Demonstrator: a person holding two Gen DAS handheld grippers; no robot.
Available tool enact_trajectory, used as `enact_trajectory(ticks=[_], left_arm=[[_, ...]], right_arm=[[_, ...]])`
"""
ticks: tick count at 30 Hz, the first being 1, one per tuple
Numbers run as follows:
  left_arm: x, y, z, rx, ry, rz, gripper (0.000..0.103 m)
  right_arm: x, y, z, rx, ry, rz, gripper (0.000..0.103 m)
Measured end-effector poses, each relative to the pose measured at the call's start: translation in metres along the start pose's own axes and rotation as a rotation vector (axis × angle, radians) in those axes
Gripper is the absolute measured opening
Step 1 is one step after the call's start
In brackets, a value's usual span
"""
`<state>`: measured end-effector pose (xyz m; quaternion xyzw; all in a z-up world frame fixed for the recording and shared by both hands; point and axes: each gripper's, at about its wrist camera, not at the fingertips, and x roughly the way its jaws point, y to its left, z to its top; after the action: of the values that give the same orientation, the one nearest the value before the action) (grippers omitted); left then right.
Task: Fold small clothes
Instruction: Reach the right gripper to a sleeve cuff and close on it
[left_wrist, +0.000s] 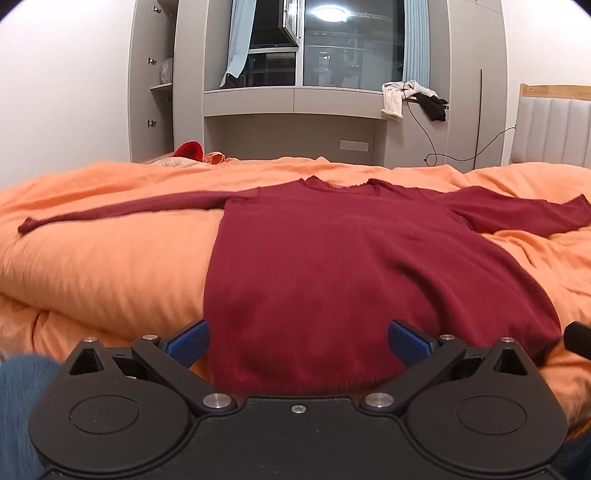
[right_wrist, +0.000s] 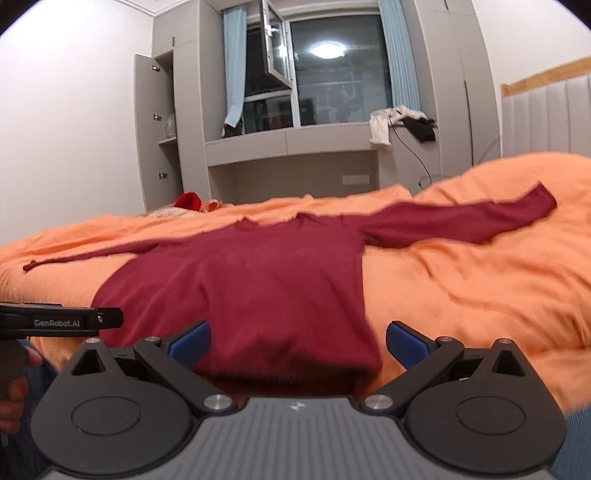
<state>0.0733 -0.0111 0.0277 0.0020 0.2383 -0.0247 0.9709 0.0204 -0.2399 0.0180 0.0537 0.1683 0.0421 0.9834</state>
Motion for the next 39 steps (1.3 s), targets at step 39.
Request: enact_trajectory(ticks=[39], left_arm=[[0.212, -0.046, 0.098, 0.042, -0.004, -0.074, 0.103]], right_arm=[[0.182, -0.327, 0.086, 0.413, -0.125, -0.517, 0.102]])
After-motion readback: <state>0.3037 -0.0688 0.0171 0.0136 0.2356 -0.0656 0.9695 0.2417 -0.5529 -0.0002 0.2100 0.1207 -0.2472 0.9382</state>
